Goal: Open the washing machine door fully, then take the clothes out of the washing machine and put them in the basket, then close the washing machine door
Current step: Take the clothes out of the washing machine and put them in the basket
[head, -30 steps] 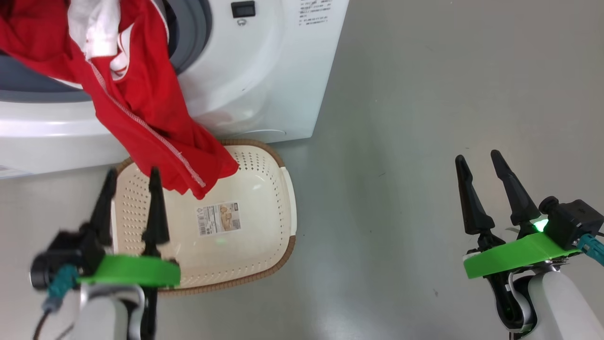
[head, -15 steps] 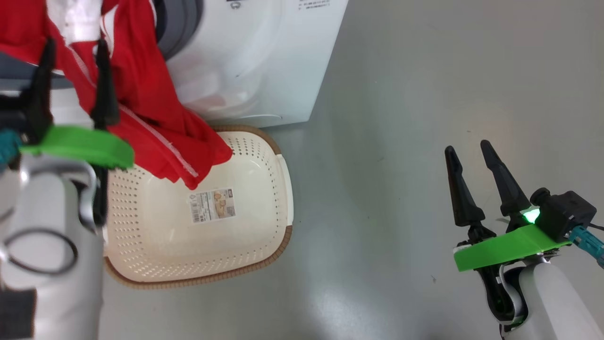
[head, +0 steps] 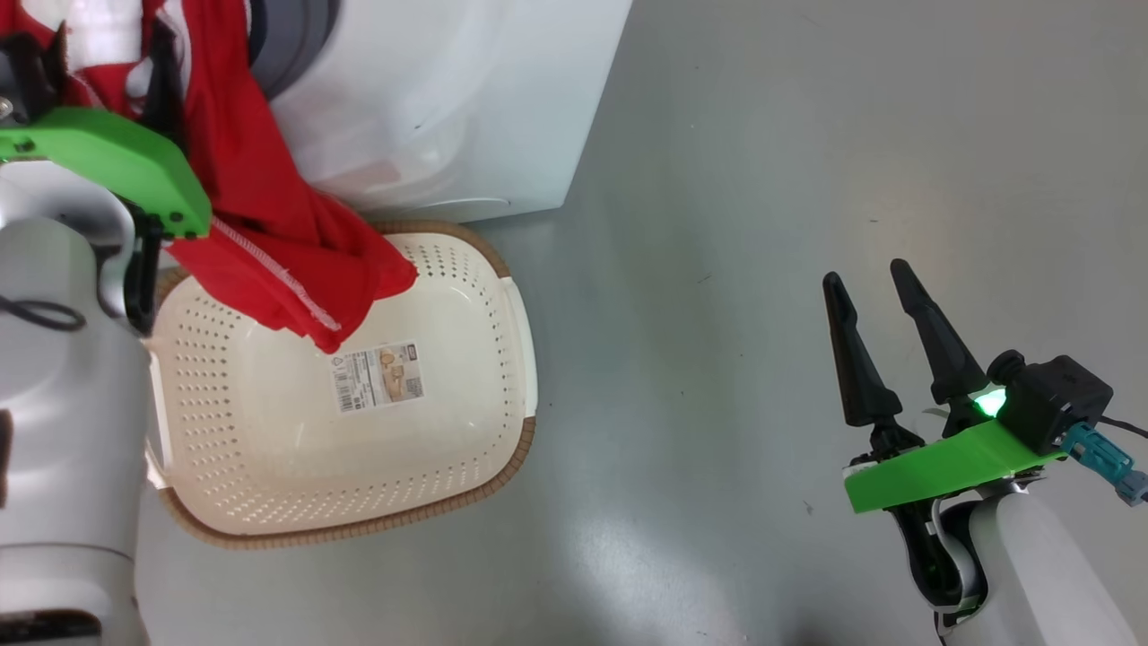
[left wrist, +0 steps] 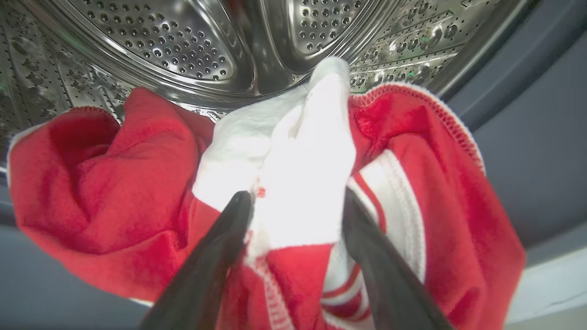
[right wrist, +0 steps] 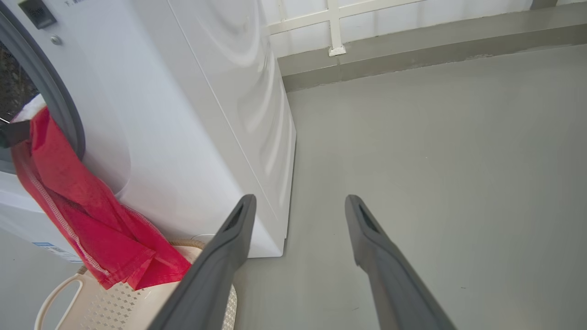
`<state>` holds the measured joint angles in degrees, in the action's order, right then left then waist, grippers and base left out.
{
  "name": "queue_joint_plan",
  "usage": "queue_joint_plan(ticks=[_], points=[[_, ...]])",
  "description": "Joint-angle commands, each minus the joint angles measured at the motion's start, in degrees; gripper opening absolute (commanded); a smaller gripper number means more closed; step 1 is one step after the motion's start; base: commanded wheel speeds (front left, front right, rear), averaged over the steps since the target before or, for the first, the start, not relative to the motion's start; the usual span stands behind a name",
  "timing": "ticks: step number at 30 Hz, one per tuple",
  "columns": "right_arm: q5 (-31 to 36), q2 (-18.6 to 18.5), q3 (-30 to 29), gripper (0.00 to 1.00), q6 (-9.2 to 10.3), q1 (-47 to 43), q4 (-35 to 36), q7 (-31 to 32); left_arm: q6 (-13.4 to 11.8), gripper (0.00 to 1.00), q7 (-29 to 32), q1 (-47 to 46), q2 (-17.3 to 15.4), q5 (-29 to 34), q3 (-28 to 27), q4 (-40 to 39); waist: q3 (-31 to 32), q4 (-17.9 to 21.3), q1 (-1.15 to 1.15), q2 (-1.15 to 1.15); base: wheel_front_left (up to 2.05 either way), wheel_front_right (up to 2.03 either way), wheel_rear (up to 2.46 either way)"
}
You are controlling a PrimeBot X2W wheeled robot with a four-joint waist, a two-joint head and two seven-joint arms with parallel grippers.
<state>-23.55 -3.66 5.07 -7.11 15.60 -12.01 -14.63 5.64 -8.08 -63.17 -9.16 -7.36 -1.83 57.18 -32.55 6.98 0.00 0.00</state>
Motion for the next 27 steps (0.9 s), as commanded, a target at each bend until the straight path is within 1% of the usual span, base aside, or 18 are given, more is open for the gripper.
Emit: queue_joint_plan(ticks=[1,3,4,5,6,7,13,18,21,27], points=[[0.2,0.0,1.4,1.00,-0.37,0.3,1.1,-0.4,0.3,1.00,-0.1,-0.9,-2.9,-0.3,-0.6,-0.4,-0.1,0.1,0.00,0.00,0.00,0.00,0.00],[0.2,0.0,1.4,1.00,-0.37,0.2,1.2,-0.4,0.3,1.00,-0.8,-2.0,-3.1,-0.2,-0.3,1.5,0.0,0.3,0.00,0.00,0.00,0.00,0.00],[0.2,0.1,1.3,1.00,-0.37,0.2,1.2,-0.4,0.4,0.85,-1.1,-2.5,-3.1,-0.3,-0.2,2.5,0.0,0.3,0.00,0.00,0.00,0.00,0.00],[0.3,0.1,1.3,1.00,-0.37,0.2,1.2,-0.4,0.4,0.45,-1.5,-2.9,-3.2,-0.2,0.0,3.4,0.1,0.3,0.00,0.00,0.00,0.00,0.00],[0.3,0.1,1.3,1.00,-0.37,0.2,1.2,-0.4,0.4,0.09,-1.8,-3.2,-3.2,-0.1,0.2,4.2,0.1,0.3,0.00,0.00,0.00,0.00,0.00],[0.3,0.1,1.2,1.00,-0.37,0.2,1.2,-0.4,0.4,0.00,-2.3,-3.6,-3.2,-0.1,0.4,4.9,0.2,0.3,0.00,0.00,0.00,0.00,0.00],[0.4,-0.1,0.9,1.00,-0.37,0.1,1.2,-0.4,0.7,0.00,-5.2,-4.5,-2.8,-0.6,1.0,7.6,0.7,-0.3,0.00,0.00,0.00,0.00,0.00],[0.6,-0.3,0.5,1.00,-0.37,-0.2,1.2,-0.4,0.9,0.00,-6.8,-3.0,-2.2,-1.4,0.9,5.5,1.2,-1.3,0.00,0.00,0.00,0.00,0.00],[0.7,-0.4,0.1,1.00,-0.37,-0.4,1.2,-0.4,1.0,0.00,-6.9,0.3,-1.3,-2.5,-0.4,-0.9,1.7,-2.0,0.00,0.00,0.00,0.00,0.00],[0.8,-0.7,-0.2,1.00,-0.37,-0.9,1.3,-0.4,1.1,0.00,-6.9,11.0,1.6,-3.5,-3.5,-14.5,2.6,-3.4,0.00,0.00,0.00,0.00,0.00]])
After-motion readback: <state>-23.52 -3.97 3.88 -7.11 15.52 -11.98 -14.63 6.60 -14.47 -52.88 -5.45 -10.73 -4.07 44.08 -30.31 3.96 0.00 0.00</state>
